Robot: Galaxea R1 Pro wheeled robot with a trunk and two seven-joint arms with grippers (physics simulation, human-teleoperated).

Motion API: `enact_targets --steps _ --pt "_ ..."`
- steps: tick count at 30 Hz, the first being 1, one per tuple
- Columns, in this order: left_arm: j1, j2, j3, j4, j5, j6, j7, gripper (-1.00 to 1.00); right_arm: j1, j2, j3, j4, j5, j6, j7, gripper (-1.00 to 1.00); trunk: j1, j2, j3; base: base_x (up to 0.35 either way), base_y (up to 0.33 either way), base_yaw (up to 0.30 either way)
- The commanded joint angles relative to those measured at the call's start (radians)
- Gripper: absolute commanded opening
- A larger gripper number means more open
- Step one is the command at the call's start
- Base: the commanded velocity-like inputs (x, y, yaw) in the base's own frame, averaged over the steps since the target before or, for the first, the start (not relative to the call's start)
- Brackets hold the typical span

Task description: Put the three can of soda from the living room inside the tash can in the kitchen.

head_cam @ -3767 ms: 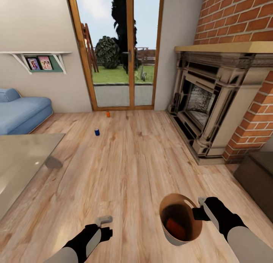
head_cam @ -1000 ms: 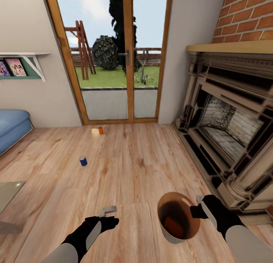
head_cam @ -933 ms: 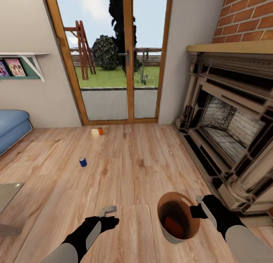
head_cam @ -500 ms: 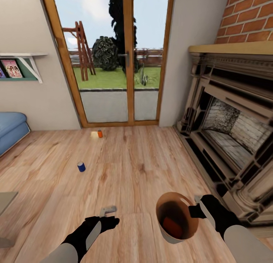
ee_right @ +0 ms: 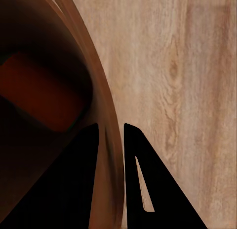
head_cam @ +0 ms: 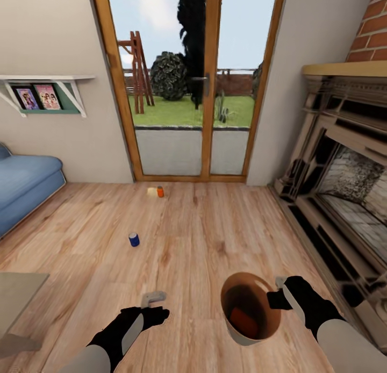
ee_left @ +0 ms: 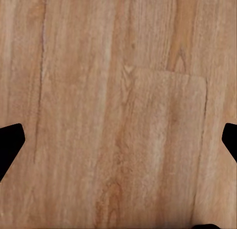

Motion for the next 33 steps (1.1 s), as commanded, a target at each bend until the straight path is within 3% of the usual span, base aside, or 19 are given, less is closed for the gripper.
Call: enact_targets --steps 1,9,33 --pt "0.000 0.000 0.000 0.000 0.000 0.000 0.000 1.00 0.000 0.000 -0.001 -0.001 -0.013 0.000 0.005 -1.00 0.000 0.000 0.000 0.266 0.198 0.266" --pt "0.001 0.000 -0.002 0.001 -0.001 -0.003 0.005 1.00 0.000 0.000 -0.001 -0.001 -0.013 0.000 0.005 -1.00 0.000 0.000 0.000 0.311 0.093 0.145" --pt "0.001 0.000 -0.003 0.001 -0.003 -0.005 0.009 1.00 0.000 -0.001 -0.002 -0.002 -0.013 0.000 0.005 -1.00 0.000 0.000 0.000 0.345 0.014 0.013"
